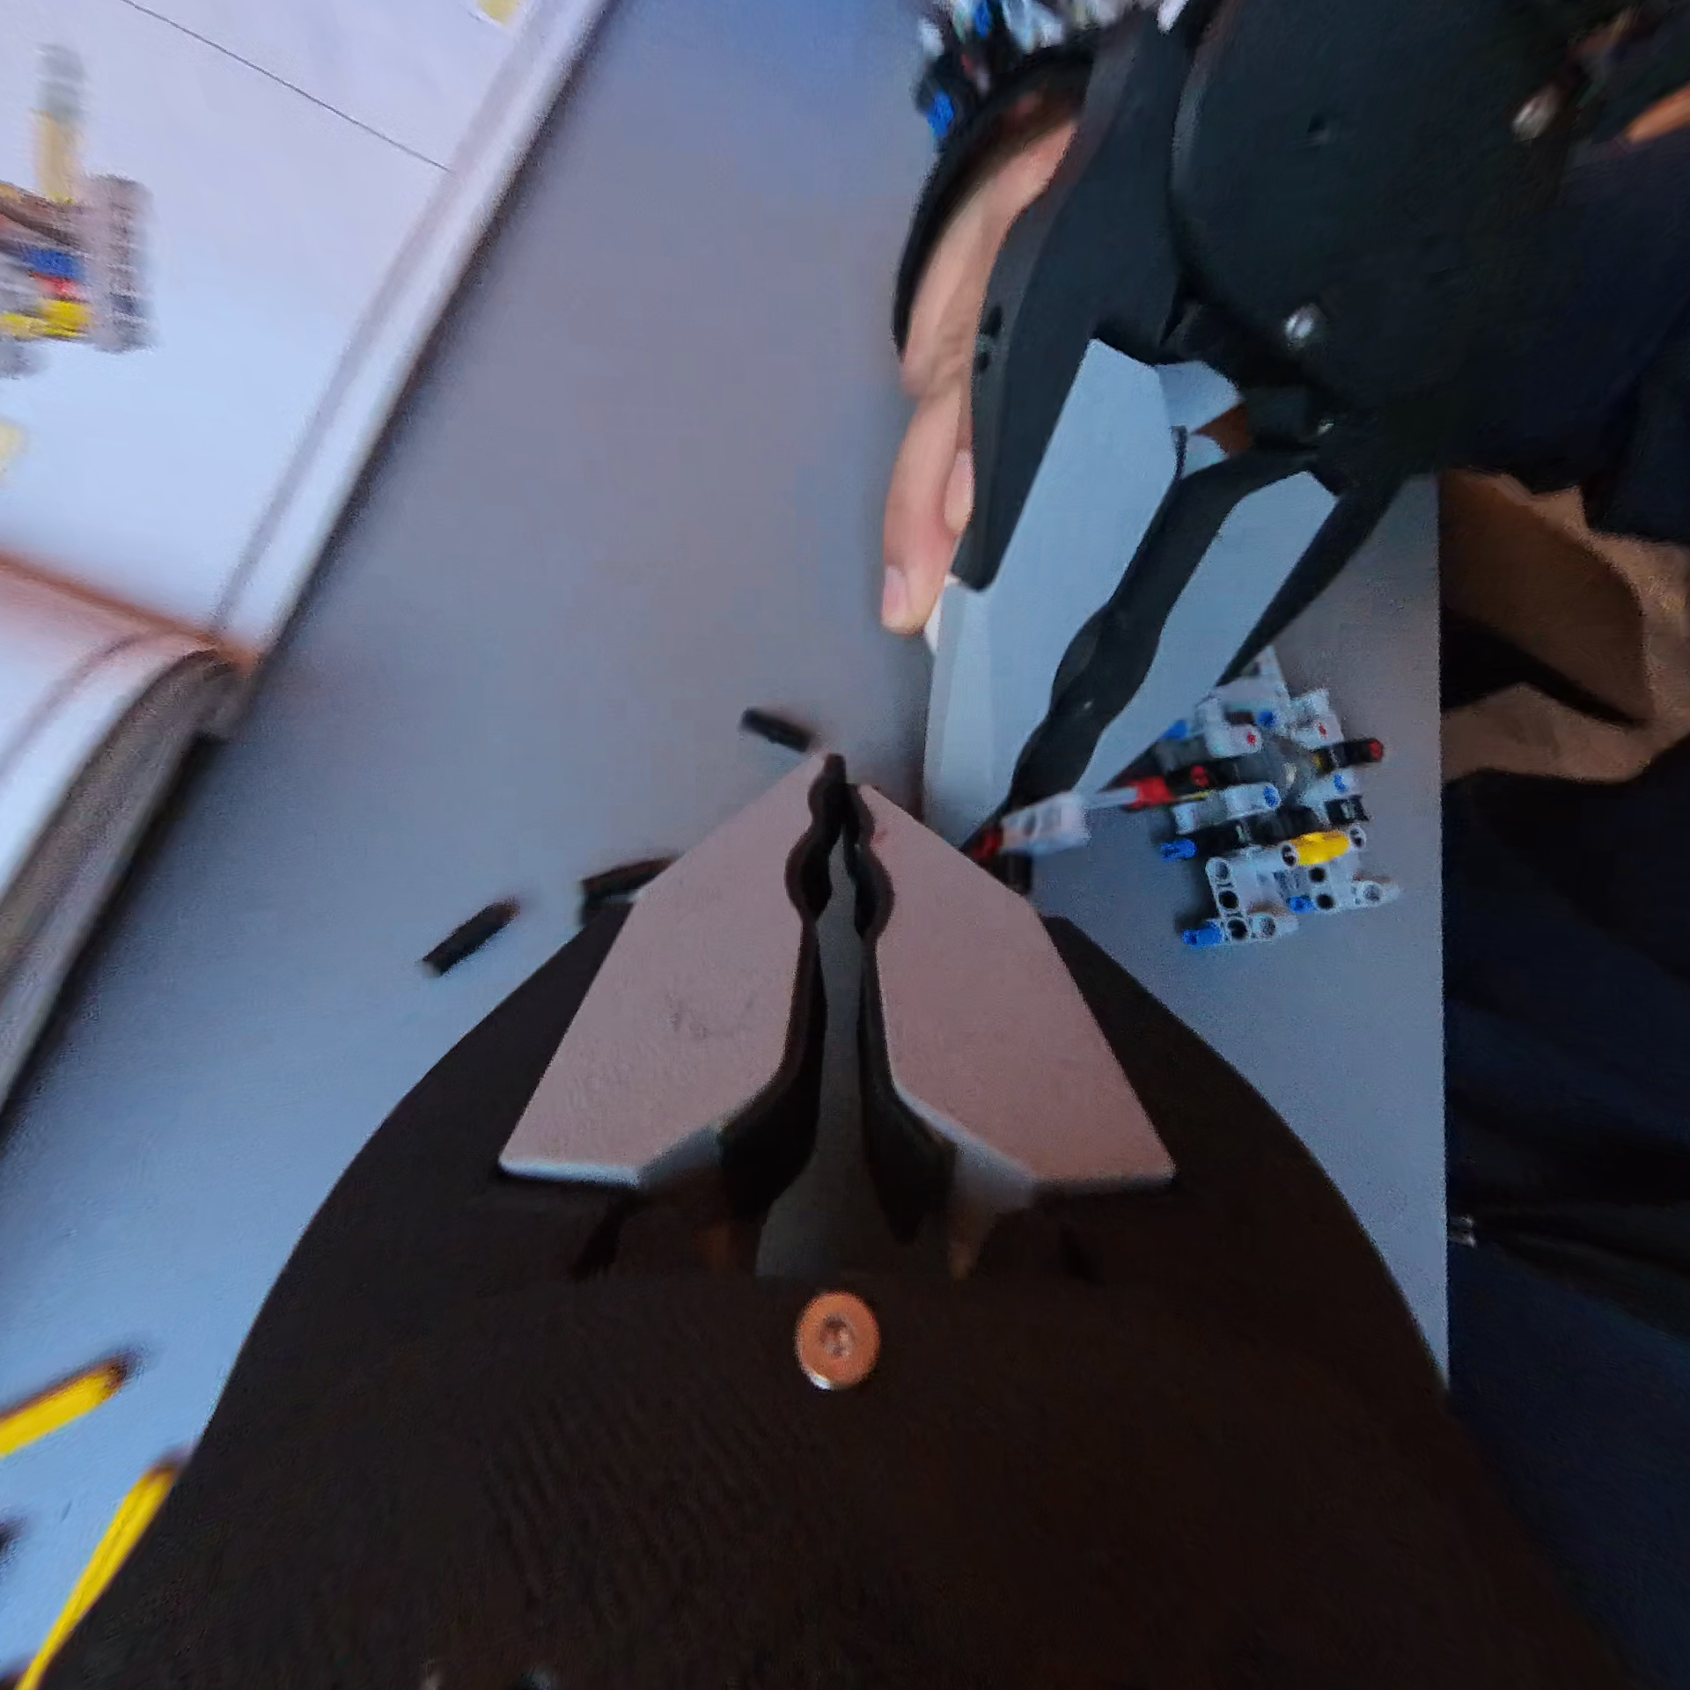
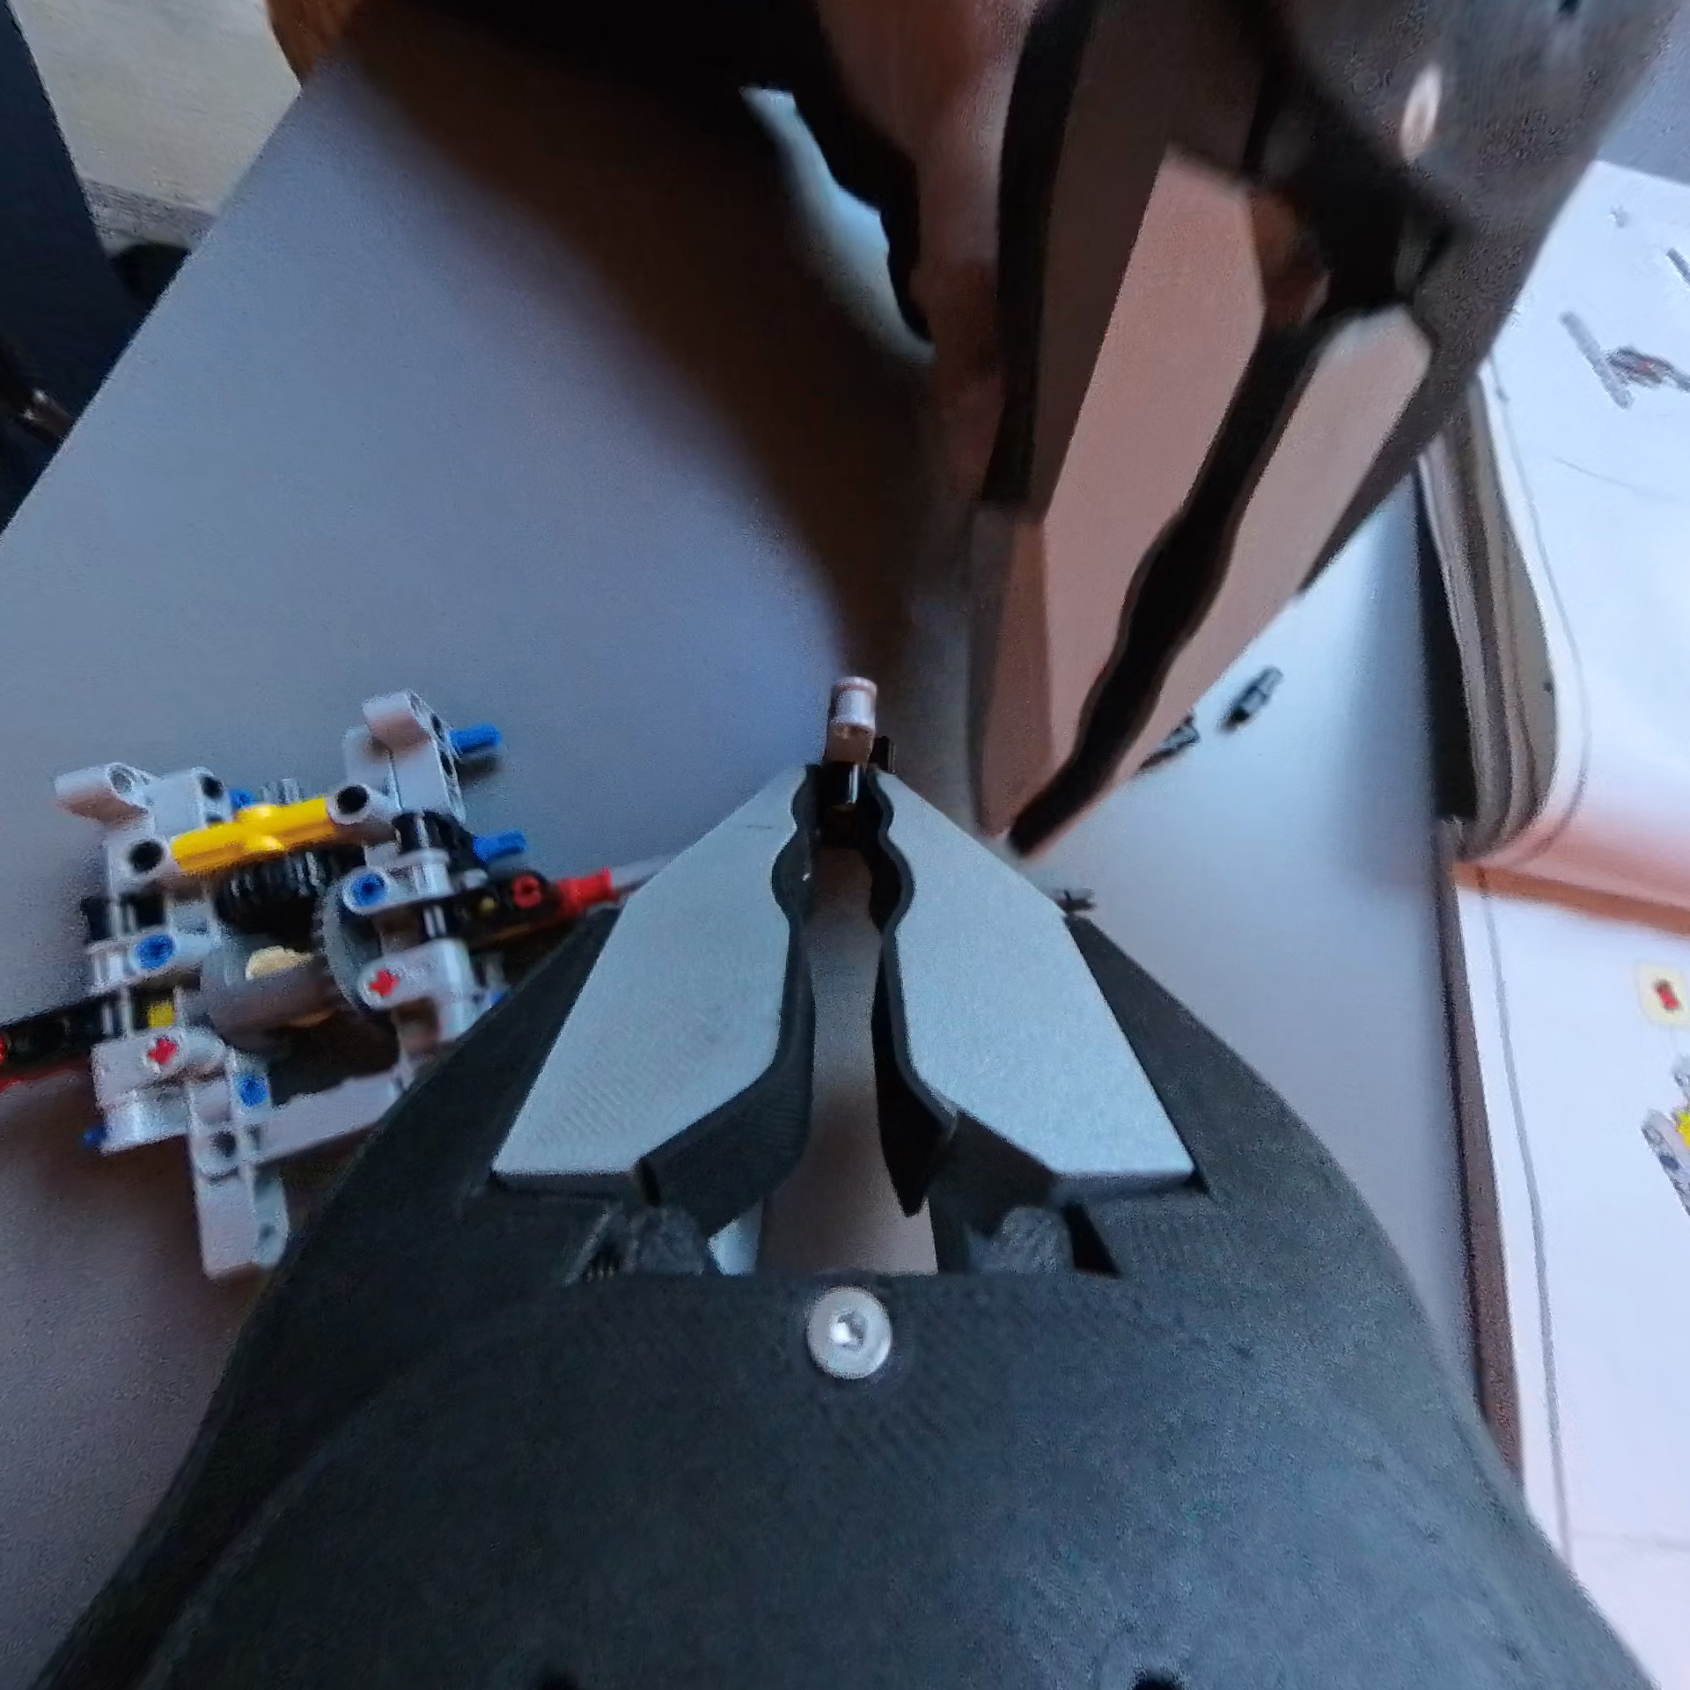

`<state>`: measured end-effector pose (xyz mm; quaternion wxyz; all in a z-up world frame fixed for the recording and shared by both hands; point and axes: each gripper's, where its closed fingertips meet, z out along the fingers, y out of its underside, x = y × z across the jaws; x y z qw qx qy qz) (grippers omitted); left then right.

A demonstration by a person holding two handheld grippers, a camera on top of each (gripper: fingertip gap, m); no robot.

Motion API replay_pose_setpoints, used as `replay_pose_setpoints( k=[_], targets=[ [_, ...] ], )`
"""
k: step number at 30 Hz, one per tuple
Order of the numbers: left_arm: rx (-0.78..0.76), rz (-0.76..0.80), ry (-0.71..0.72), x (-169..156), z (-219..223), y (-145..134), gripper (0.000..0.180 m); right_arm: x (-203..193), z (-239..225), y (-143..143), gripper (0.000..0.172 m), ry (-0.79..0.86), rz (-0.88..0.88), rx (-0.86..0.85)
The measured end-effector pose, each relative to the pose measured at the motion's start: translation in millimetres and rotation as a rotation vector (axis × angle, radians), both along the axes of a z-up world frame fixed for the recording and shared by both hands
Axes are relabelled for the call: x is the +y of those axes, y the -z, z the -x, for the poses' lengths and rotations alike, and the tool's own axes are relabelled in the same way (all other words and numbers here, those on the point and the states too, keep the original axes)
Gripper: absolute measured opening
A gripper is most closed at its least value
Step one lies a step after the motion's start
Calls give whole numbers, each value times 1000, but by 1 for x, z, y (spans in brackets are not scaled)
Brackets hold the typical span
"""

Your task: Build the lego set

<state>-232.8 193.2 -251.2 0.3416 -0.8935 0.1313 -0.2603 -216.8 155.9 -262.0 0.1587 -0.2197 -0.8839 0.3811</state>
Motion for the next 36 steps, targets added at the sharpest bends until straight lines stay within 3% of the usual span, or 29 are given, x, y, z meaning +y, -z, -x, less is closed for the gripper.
replay_pose_setpoints(
  k=[3,8,12,16,21,26,36],
  targets=[
    [-47,-30,-61,1,19,-12,0,5,0,0,5,-4,-1,7],
    [20,50,-49,-5,22,14,0,7,-3,-4,4,-2,26,15],
    [34,38,-57,-2,21,11,0,22,-2,-18,4,80,101,27],
    [17,21,-54,5,11,4,10,42,-2,-15,4,162,24,17],
    [150,35,-60,15,9,12,19,51,-5,-7,4,194,-55,-5],
    [246,14,-56,24,9,15,8,54,-7,-5,4,199,-49,-24],
    [191,-1,14,20,-2,15,3,56,-7,0,4,221,28,-90]
  ],
)
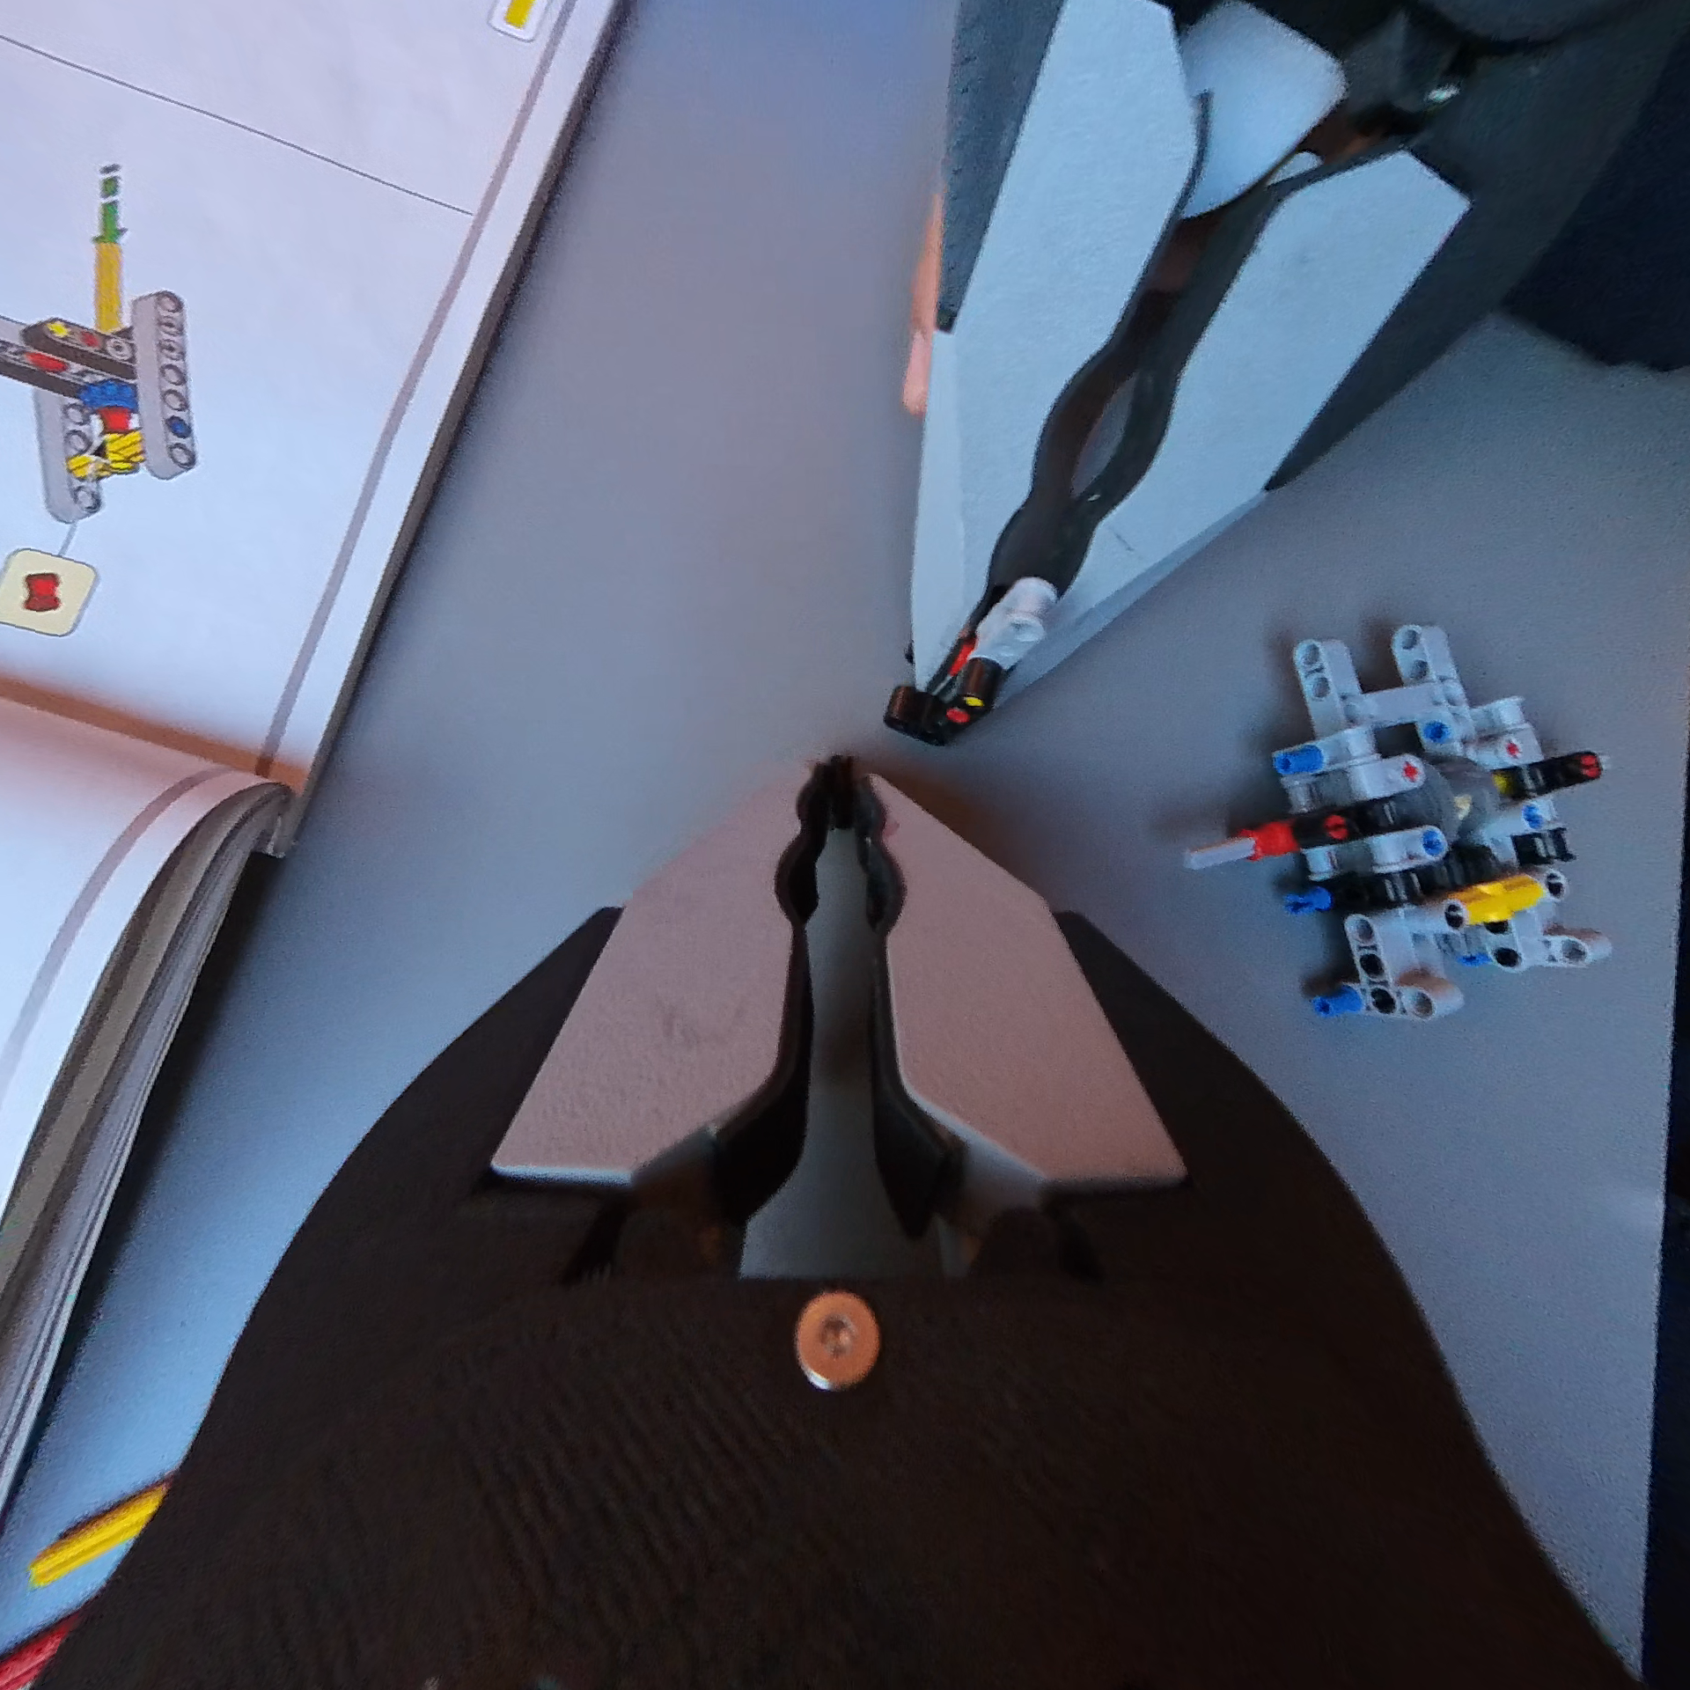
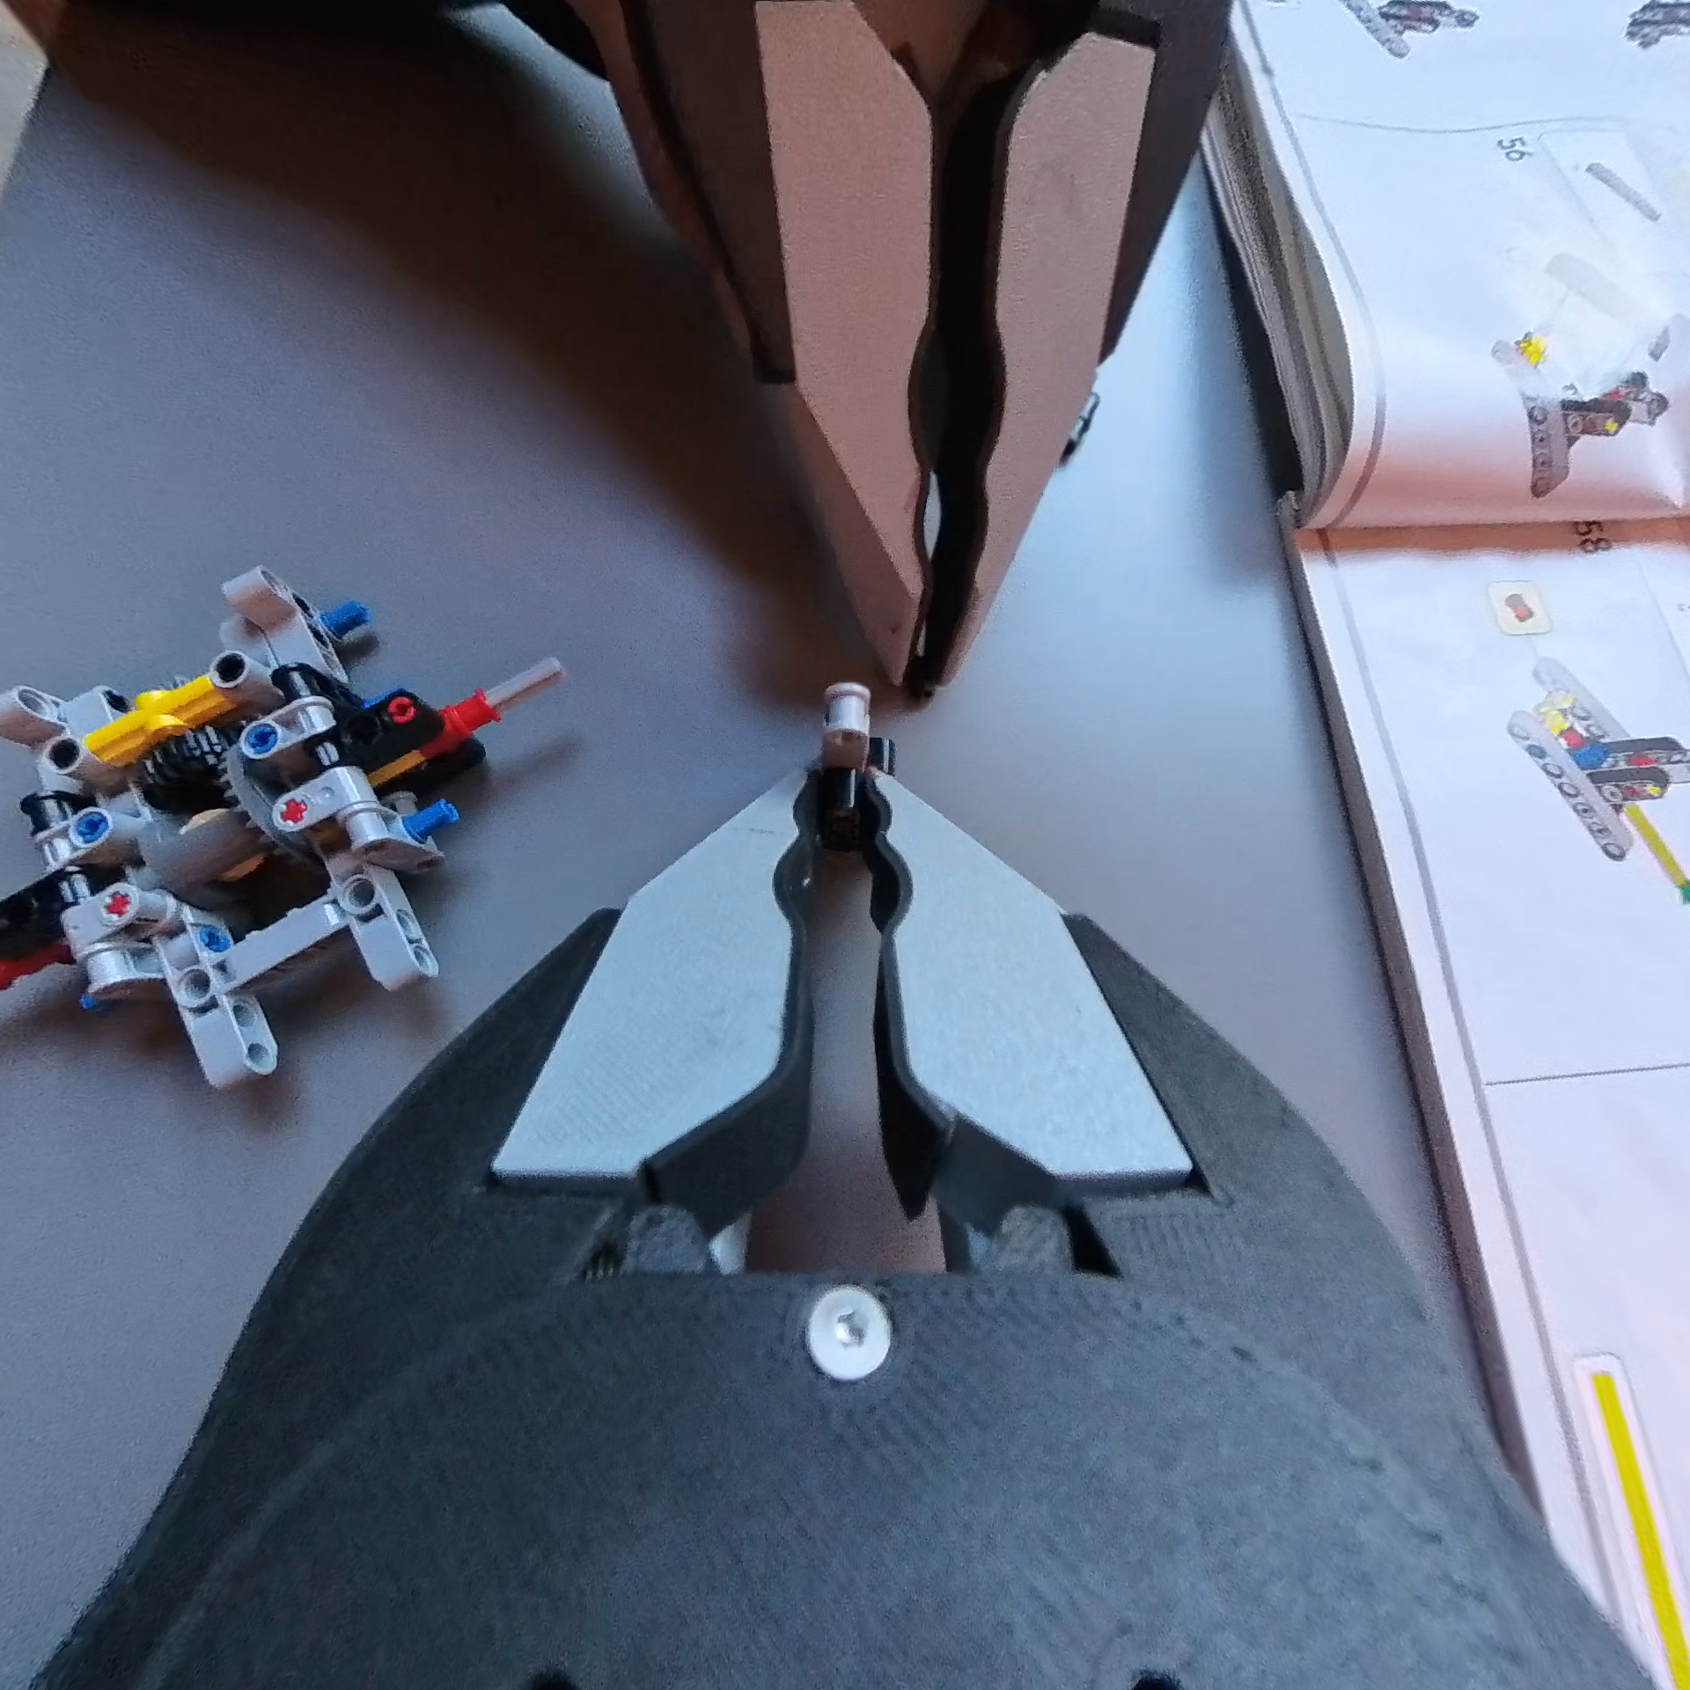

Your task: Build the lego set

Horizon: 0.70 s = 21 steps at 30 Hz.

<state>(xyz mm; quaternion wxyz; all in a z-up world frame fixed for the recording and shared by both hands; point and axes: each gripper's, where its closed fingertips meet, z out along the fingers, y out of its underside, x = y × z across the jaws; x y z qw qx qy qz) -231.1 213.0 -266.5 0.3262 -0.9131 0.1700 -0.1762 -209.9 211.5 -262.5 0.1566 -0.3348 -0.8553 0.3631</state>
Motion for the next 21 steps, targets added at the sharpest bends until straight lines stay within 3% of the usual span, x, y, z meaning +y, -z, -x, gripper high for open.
replay_pose_setpoints(
  k=[10,21],
  targets=[
    [-5,-67,91,-12,-4,-1,2,-2,1,0,4,-31,21,25],
    [-63,-42,109,-10,-20,-1,2,-7,-3,0,4,-95,15,46]
  ],
)
